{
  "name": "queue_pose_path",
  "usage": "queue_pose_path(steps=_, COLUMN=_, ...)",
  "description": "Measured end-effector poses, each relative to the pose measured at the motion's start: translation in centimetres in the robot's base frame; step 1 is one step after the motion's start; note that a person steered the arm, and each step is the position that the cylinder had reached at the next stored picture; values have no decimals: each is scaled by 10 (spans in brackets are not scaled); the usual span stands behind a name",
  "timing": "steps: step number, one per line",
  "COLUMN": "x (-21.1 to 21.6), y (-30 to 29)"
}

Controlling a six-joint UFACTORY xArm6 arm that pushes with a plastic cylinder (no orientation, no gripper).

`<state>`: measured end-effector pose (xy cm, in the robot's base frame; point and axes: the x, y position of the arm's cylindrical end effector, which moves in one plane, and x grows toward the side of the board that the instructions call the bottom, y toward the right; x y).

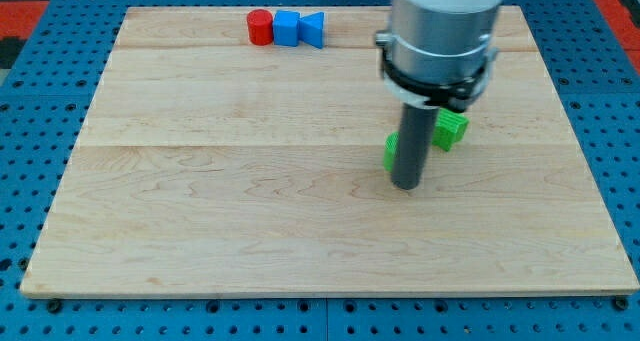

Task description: Push the green circle down to the green star

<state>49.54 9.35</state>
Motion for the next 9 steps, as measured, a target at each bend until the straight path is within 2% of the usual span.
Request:
queue_pose_path(steps=1, x=-8, y=-56)
queue_pose_path(steps=2, x=-29, y=-72)
queue_pose_path(steps=4, x=-35, y=12)
queue_pose_path(steps=5, x=-34, y=30)
queue_pose_path(steps=6, x=-32, y=4)
queue_pose_path(steps=7, x=10, y=-5)
queue_pose_path(steps=8, x=27, y=69)
queue_pose_path(steps=9, x=17, y=95)
